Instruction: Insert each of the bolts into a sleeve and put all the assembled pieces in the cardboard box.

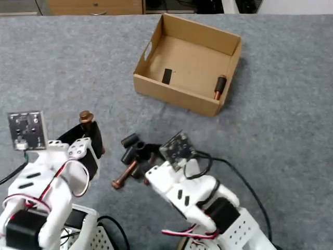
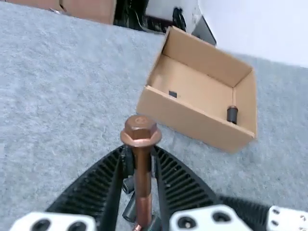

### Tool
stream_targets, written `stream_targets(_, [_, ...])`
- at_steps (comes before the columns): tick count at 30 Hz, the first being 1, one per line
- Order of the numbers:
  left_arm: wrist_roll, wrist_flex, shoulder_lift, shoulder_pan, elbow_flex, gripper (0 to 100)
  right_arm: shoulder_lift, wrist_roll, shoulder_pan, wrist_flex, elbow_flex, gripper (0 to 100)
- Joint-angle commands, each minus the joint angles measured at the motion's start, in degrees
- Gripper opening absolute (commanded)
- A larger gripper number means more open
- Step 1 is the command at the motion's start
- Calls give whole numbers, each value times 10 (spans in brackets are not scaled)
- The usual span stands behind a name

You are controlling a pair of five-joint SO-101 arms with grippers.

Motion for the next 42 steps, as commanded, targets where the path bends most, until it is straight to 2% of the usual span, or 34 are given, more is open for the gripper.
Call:
stream_targets(1, [19, -26, 19, -6, 3, 19, -1, -9, -39, -33, 7, 1])
stream_targets(7, [49, -108, 39, -4, 39, 19, -1, -89, -49, -45, 12, 1])
stream_targets(13, [79, -150, 42, 1, 61, 19, -1, -101, -50, -43, 8, 1])
stream_targets(18, [104, -149, 37, 58, 77, 19, -1, -99, -58, -47, 11, 1])
stream_targets(24, [108, -149, 37, 91, 77, 19, -1, -98, -56, -43, 14, 1])
stream_targets(33, [108, -147, 37, 95, 77, 19, -1, -98, -54, -47, 14, 1])
stream_targets(38, [120, -105, 37, 105, 76, 19, -4, -97, -30, -47, 14, 1])
stream_targets(42, [132, -104, 37, 108, 76, 19, -5, -97, -29, -47, 14, 1])
